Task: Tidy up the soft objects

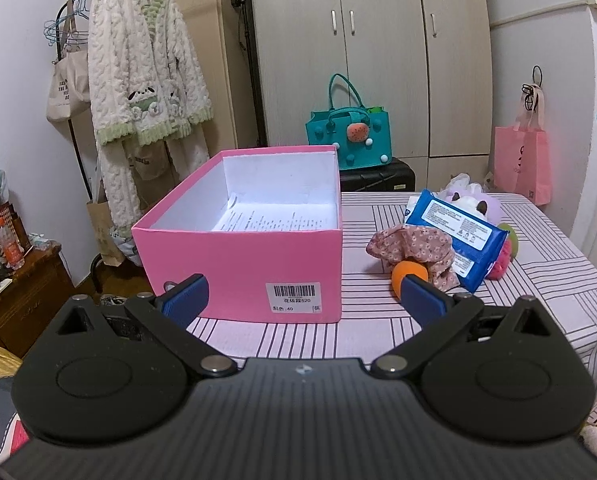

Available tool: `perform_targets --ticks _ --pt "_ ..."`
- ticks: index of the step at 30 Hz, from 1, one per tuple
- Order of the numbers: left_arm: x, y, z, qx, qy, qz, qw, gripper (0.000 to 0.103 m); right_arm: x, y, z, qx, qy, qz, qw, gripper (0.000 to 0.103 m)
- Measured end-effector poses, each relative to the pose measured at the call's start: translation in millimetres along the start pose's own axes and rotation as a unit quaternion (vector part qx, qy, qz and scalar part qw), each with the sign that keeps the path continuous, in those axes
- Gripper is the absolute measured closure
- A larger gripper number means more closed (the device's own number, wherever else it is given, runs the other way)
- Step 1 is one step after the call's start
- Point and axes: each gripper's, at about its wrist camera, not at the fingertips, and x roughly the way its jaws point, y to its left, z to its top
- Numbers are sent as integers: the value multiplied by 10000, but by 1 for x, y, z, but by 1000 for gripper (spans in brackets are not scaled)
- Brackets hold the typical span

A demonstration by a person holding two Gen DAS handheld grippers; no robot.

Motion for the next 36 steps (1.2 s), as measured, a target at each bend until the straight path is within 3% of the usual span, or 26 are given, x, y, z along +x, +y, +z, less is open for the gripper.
perform_targets --ticks 25,29,33,36 --pt "2 1 -3 -36 23 12 10000 0 5 0 -2 -50 53 -7 10000 0" --pt "5 3 0 -84 100 -119 9998 0 7 -2 0 -98 56 37 9999 0" --pt "6 3 6 -223 28 -415 9989 0 11 -9 7 -36 -80 460 9989 0" --pt "7 -4 14 -78 -86 -491 9987 0 23 -19 11 145 -160 1111 9936 0"
